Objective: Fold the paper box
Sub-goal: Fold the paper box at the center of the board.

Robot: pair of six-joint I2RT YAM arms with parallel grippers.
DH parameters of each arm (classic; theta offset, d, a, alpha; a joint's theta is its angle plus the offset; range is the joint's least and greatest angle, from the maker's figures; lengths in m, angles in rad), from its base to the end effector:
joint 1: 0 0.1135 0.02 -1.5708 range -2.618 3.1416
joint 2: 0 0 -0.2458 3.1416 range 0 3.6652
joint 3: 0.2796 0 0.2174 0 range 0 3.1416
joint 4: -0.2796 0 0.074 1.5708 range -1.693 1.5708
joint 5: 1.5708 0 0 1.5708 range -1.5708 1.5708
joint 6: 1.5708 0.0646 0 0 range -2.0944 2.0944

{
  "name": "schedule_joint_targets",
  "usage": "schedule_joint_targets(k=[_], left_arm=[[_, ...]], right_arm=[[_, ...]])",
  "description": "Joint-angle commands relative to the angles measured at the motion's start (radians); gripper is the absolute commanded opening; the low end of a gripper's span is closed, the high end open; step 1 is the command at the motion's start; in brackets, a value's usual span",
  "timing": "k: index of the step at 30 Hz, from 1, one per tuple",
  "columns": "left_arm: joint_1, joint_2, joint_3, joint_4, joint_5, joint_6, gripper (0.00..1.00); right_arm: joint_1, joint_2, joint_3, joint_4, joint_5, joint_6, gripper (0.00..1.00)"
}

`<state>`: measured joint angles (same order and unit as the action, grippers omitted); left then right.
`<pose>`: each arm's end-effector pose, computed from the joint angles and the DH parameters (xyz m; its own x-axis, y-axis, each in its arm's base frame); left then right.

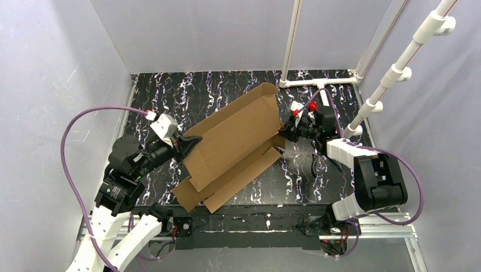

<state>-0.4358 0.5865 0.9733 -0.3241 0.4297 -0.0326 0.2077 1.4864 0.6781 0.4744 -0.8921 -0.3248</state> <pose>0.0962 -0.0745 0.3922 0.0320 -0.0476 -0.9984 0.7621 0.6474 -0.0064 0.2785 0.1101 0.2112 -0.0330 -0.2117 -0.9768 -0.9070 0.4169 -0.0597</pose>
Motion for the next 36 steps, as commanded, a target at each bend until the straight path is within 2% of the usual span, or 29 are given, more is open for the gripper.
schedule_joint_targets(k=[1, 3, 4, 12, 15, 25, 31, 36], left_arm=[[-0.002, -0.025, -0.022, 0.001, -0.034, 0.019, 0.00], [-0.001, -0.050, -0.040, 0.037, -0.073, 0.015, 0.00], [-0.001, -0.057, -0.044, 0.045, -0.086, 0.014, 0.00], [-0.001, -0.011, 0.016, -0.002, -0.129, 0.095, 0.00], [-0.001, 0.036, 0.048, 0.004, -0.146, 0.130, 0.00], [-0.002, 0.195, 0.124, 0.090, -0.261, 0.287, 0.00], [0.002, 0.261, 0.134, 0.131, -0.368, 0.369, 0.00], [0.008, 0.261, 0.118, 0.170, -0.476, 0.358, 0.00]], right_arm=[[0.022, -0.020, -0.005, -0.224, -0.055, -0.130, 0.15], [0.022, -0.025, -0.015, -0.143, 0.013, -0.052, 0.04], [0.022, -0.029, -0.014, -0.130, 0.029, -0.039, 0.01], [0.022, -0.075, -0.018, -0.031, 0.075, 0.073, 0.01], [0.024, -0.072, -0.009, 0.069, 0.108, 0.121, 0.01], [0.104, 0.047, 0.107, 0.257, 0.342, 0.147, 0.01], [0.128, 0.068, 0.096, 0.262, 0.418, 0.101, 0.01], [0.129, 0.031, 0.020, 0.221, 0.385, 0.056, 0.01]])
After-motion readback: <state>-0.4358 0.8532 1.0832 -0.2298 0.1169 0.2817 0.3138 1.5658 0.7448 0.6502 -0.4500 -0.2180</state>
